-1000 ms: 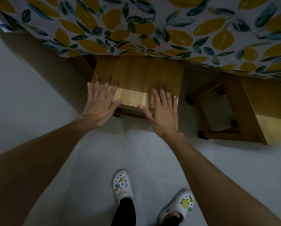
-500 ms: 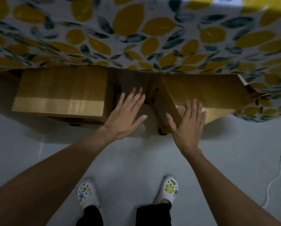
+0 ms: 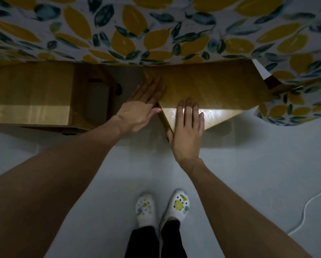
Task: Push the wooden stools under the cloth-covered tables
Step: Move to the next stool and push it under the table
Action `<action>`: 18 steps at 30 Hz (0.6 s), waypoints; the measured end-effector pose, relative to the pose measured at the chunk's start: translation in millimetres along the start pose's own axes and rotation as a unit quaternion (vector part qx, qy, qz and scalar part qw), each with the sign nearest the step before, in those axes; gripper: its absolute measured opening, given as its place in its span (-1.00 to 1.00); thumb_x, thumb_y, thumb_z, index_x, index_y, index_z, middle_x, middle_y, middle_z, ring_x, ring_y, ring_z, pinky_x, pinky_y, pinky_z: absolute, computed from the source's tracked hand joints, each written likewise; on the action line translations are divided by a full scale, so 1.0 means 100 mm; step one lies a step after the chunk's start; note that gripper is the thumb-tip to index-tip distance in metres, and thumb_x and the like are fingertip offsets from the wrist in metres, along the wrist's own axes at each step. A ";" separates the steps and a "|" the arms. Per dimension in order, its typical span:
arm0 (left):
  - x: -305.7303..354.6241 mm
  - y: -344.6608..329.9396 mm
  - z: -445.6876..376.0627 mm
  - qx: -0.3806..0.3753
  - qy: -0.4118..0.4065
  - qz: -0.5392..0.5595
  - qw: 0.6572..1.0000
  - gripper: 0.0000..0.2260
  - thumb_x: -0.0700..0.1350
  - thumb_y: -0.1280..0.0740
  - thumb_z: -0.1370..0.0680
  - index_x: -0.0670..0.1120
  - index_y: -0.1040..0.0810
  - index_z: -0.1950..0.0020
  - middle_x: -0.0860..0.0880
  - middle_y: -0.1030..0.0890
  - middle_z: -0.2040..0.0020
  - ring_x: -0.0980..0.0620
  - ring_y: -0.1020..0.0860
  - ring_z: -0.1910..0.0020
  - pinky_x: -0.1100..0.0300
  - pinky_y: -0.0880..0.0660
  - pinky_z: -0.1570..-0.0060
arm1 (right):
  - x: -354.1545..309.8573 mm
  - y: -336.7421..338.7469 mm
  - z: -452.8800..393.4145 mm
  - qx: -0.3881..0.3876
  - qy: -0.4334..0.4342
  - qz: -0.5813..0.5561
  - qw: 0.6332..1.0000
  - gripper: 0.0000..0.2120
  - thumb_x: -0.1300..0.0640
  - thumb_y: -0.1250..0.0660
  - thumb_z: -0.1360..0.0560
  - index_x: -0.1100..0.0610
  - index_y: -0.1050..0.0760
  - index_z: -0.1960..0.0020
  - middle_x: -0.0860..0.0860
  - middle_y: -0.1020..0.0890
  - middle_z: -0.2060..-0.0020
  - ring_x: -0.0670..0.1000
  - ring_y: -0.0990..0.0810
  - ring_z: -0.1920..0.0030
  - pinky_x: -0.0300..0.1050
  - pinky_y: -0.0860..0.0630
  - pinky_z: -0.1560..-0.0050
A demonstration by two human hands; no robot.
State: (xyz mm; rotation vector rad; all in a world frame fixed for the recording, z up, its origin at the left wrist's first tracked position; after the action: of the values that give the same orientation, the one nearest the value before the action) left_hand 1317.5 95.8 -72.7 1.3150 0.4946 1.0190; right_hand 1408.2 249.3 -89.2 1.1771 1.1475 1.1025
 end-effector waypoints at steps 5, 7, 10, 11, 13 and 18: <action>0.04 -0.06 0.00 0.005 0.007 0.021 1.000 -0.43 0.07 -0.06 -0.63 -0.03 0.10 -0.55 -0.06 0.10 -0.58 -0.04 0.14 -0.55 -0.03 0.04 -0.52 | 0.02 0.00 0.01 -0.007 0.007 -0.001 1.000 -0.10 -0.11 -0.44 -0.41 0.17 -0.05 -0.56 0.16 -0.15 -0.55 0.20 -0.09 -0.54 0.11 0.02 -0.51; 0.05 -0.06 0.01 0.008 0.002 0.016 1.000 -0.43 0.08 -0.06 -0.63 -0.04 0.10 -0.55 -0.06 0.10 -0.58 -0.03 0.15 -0.55 0.05 0.07 -0.52 | 0.04 -0.01 0.02 -0.008 0.012 0.005 1.000 -0.09 -0.11 -0.42 -0.42 0.17 -0.03 -0.57 0.16 -0.14 -0.55 0.20 -0.08 -0.55 0.10 0.05 -0.51; 0.07 -0.08 0.02 0.021 0.002 0.004 1.000 -0.42 0.07 -0.08 -0.63 -0.05 0.10 -0.55 -0.07 0.09 -0.58 -0.04 0.13 -0.55 0.08 0.02 -0.50 | 0.08 -0.03 0.02 -0.009 0.021 0.009 1.000 -0.10 -0.11 -0.41 -0.43 0.17 -0.01 -0.57 0.16 -0.14 -0.55 0.20 -0.07 -0.55 0.11 0.05 -0.51; 0.09 -0.09 0.02 0.026 0.003 0.000 1.000 -0.42 0.07 -0.09 -0.62 -0.06 0.09 -0.55 -0.08 0.07 -0.58 -0.05 0.11 -0.55 0.05 -0.02 -0.50 | 0.09 -0.03 0.02 -0.010 0.025 0.008 1.000 -0.10 -0.10 -0.41 -0.43 0.17 -0.01 -0.57 0.16 -0.14 -0.55 0.20 -0.08 -0.55 0.12 0.06 -0.51; 0.15 -0.12 0.02 0.027 0.008 0.003 1.000 -0.42 0.06 -0.09 -0.62 -0.07 0.07 -0.55 -0.09 0.06 -0.58 -0.07 0.10 -0.55 -0.01 -0.09 -0.50 | 0.16 -0.03 0.03 -0.009 0.032 0.009 0.999 -0.09 -0.08 -0.43 -0.41 0.17 -0.02 -0.57 0.16 -0.16 -0.54 0.19 -0.09 -0.54 0.11 0.07 -0.51; 0.44 -0.24 0.10 0.029 0.052 0.024 0.998 -0.42 0.10 -0.03 -0.62 -0.07 0.11 -0.56 -0.08 0.10 -0.58 -0.05 0.12 -0.55 -0.04 -0.16 -0.47 | 0.46 0.01 0.09 -0.012 0.077 0.006 0.997 -0.07 -0.04 -0.49 -0.36 0.20 -0.07 -0.55 0.19 -0.17 -0.54 0.21 -0.10 -0.53 0.15 0.02 -0.50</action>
State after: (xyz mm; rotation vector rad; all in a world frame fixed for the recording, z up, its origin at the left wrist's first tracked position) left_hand 1355.7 127.9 -82.3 1.3352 0.5777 1.1254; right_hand 1421.6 294.6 -90.7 1.0957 1.2438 1.2301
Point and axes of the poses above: each hand's wrist, its own z-axis away from the middle knuckle, its own y-axis out of the back of the hand, x = y × z, the point moved 1 cm from there along -z, towards the middle knuckle
